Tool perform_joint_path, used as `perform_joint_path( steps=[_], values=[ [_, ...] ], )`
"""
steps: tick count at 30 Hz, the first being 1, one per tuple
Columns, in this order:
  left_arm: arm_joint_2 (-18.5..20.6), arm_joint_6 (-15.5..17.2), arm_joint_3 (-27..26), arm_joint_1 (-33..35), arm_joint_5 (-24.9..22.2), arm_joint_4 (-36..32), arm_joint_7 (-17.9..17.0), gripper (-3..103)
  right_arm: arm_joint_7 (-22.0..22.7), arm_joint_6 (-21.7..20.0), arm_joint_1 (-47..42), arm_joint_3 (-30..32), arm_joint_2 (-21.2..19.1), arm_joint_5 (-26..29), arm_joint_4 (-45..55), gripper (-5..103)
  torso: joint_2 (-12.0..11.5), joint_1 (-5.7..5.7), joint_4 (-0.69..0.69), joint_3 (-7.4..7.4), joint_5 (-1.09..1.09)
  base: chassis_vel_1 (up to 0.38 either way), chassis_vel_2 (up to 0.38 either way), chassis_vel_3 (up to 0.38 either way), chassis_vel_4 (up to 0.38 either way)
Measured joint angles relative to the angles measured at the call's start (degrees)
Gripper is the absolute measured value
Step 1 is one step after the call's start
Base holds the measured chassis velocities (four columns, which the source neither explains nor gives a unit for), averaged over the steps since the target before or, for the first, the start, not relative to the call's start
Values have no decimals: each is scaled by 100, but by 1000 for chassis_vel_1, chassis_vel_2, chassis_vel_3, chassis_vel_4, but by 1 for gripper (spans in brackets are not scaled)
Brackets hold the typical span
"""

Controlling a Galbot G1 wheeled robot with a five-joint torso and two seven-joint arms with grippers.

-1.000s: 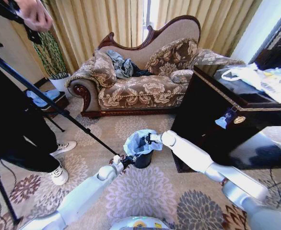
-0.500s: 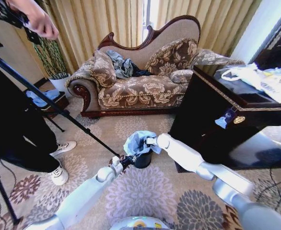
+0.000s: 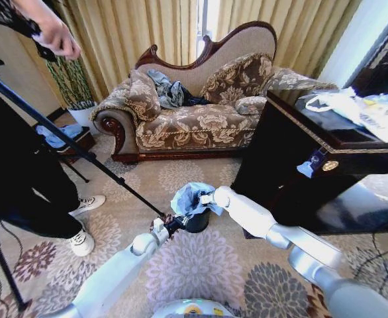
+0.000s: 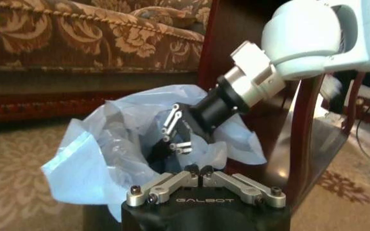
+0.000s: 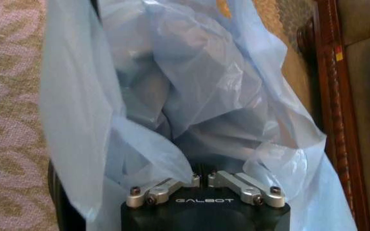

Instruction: Place a garbage bag over the trash bin.

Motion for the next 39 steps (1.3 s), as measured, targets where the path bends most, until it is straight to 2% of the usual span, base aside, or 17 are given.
perform_joint_path(
  steps=[7, 9, 10, 14, 16, 18, 19, 20, 24, 28, 29, 31, 32, 34, 36, 37, 39],
  values=[
    [25, -343, 22, 14, 232, 326, 127, 0, 19, 0, -97, 59, -90, 28, 180, -3, 0, 0, 0, 0, 0, 0, 0, 0, 0],
    [9, -415, 50, -4, 303, 442, 148, 0, 37, -4, -114, 79, -142, 72, 291, 8, 0, 0, 0, 0, 0, 0, 0, 0, 0],
    [9, -415, 50, -4, 303, 442, 148, 0, 37, -4, -114, 79, -142, 72, 291, 8, 0, 0, 0, 0, 0, 0, 0, 0, 0],
    [-26, -589, 123, -48, 365, 644, 156, -1, 74, -41, -116, 110, -297, 236, 643, 24, 0, 0, 0, 0, 0, 0, 0, 0, 0],
    [-30, -643, 149, -61, 364, 679, 168, 10, 84, -80, -112, 163, -423, 366, 948, 34, 0, 0, 0, 0, 0, 0, 0, 0, 0],
    [-30, -664, 158, -71, 362, 691, 190, 10, 84, -102, -104, 169, -482, 428, 1080, 40, 0, 0, 0, 0, 0, 0, 0, 0, 0],
    [-34, -700, 167, -86, 362, 721, 222, 15, 84, -123, -93, 175, -541, 490, 1194, 40, 0, 0, 0, 0, 1, 0, 0, 0, 0],
    [-34, -700, 167, -86, 362, 721, 222, 15, 84, -123, -93, 175, -541, 490, 1194, 40, 0, 0, 0, 0, 1, 0, 0, 0, 0],
    [-61, -816, 179, -109, 372, 820, 335, 36, 106, -224, -124, 282, -767, 732, 1557, 62, 0, 0, 0, 0, 0, 0, 0, 0, 0],
    [-74, -904, 170, -91, 387, 871, 422, 47, 136, -310, -209, 431, -940, 847, 1749, 73, 0, 0, 0, 0, 1, 0, 0, 0, 0],
    [-79, -920, 169, -84, 394, 882, 445, 58, 144, -331, -249, 503, -1028, 875, 1804, 83, 0, 0, 0, 0, 1, 0, 0, 0, 0],
    [-83, -927, 169, -83, 396, 891, 455, 58, 145, -338, -272, 541, -1089, 888, 1826, 83, 0, 0, 0, 0, 0, 0, 0, 0, 0],
    [-94, -935, 175, -85, 398, 912, 466, 69, 145, -349, -295, 578, -1194, 926, 1846, 94, 0, 0, 0, 0, 1, 0, 0, 0, 0],
    [-102, -940, 181, -88, 400, 926, 472, 69, 145, -355, -297, 588, -1241, 948, 1846, 94, 0, 0, -1, 0, 1, 0, 0, 0, 0],
    [-136, -956, 200, -111, 402, 970, 477, 80, 136, -362, -277, 583, -1355, 1005, 1778, 99, 0, 0, -1, 0, 1, 0, 0, 0, 0],
    [-136, -956, 200, -111, 402, 970, 477, 80, 136, -362, -277, 583, -1355, 1005, 1778, 99, 0, 0, -1, 0, 1, 0, 0, 0, 0],
    [-130, -957, 201, -115, 393, 925, 477, 90, 137, -376, -258, 553, -1521, 1170, 1846, 100, 0, 0, 0, 0, 0, 0, 0, 0, 0]
  ],
)
